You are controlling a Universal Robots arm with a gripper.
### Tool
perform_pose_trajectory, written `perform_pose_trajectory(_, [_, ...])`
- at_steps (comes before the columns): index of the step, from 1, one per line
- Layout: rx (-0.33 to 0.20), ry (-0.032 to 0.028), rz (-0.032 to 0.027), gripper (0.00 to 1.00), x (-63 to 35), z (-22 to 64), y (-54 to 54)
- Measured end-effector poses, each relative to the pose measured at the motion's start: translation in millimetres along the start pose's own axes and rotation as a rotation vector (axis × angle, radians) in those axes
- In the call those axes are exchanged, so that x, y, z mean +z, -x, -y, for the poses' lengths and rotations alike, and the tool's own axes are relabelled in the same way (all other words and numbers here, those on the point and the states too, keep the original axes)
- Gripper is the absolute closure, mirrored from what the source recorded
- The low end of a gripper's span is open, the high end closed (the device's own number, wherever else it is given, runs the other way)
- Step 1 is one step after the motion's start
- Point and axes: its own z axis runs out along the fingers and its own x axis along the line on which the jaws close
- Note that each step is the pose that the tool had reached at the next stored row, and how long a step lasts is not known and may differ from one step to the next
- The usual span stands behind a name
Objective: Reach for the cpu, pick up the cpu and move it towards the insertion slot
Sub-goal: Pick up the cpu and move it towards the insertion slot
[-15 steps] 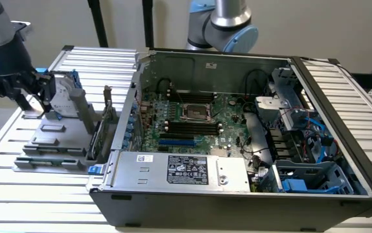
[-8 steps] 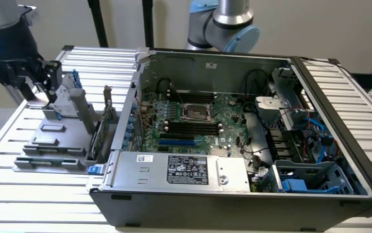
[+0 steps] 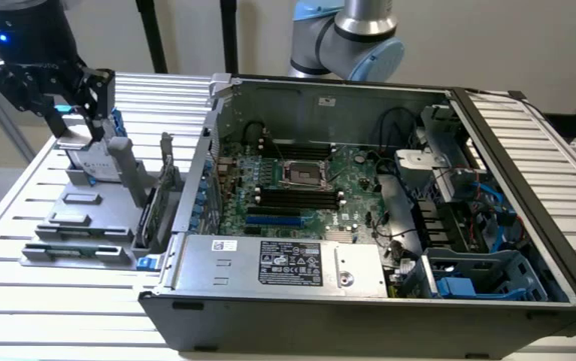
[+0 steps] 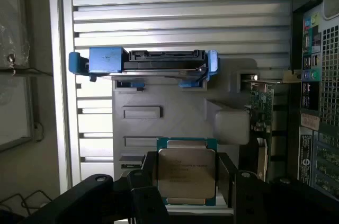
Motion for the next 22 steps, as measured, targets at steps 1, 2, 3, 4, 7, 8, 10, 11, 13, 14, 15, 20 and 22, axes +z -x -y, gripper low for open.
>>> perform_pose_trajectory(1, [0.0,-0.0001,-0.0009,0.45,-4.3,-0.2,4.4])
perform_pose_trajectory(2, [0.0,-0.0001,-0.002,0.45,-8.2,-0.5,8.7])
perform_pose_trajectory(3, [0.0,-0.0001,-0.003,0.45,-11.7,-0.7,13.1])
perform_pose_trajectory(4, [0.0,-0.0002,-0.004,0.45,-14.9,-0.9,17.7])
perform_pose_trajectory(7, [0.0,-0.0002,-0.0054,0.45,-21.2,-1.5,31.0])
perform_pose_trajectory(8, [0.0,-0.0001,-0.0058,0.45,-22.9,-1.7,35.6])
perform_pose_trajectory(10, [0.0,0.0,-0.0065,0.45,-26.1,-2.1,44.3])
perform_pose_trajectory(11, [0.0,0.0001,-0.007,0.45,-27.8,-2.3,48.9])
perform_pose_trajectory(13, [0.0,0.0004,-0.0076,0.45,-30.9,-2.6,58.1])
perform_pose_trajectory(14, [0.0,0.0006,-0.008,0.45,-32.5,-2.8,62.6])
perform_pose_trajectory(15, [0.0,0.0008,-0.0082,0.45,-33.9,-3.0,67.1])
perform_pose_trajectory(20, [0.0,0.0015,-0.01,0.45,-40.9,-3.9,89.3])
perform_pose_trajectory(22, [0.0,0.0018,-0.0105,0.45,-42.8,-4.2,98.7])
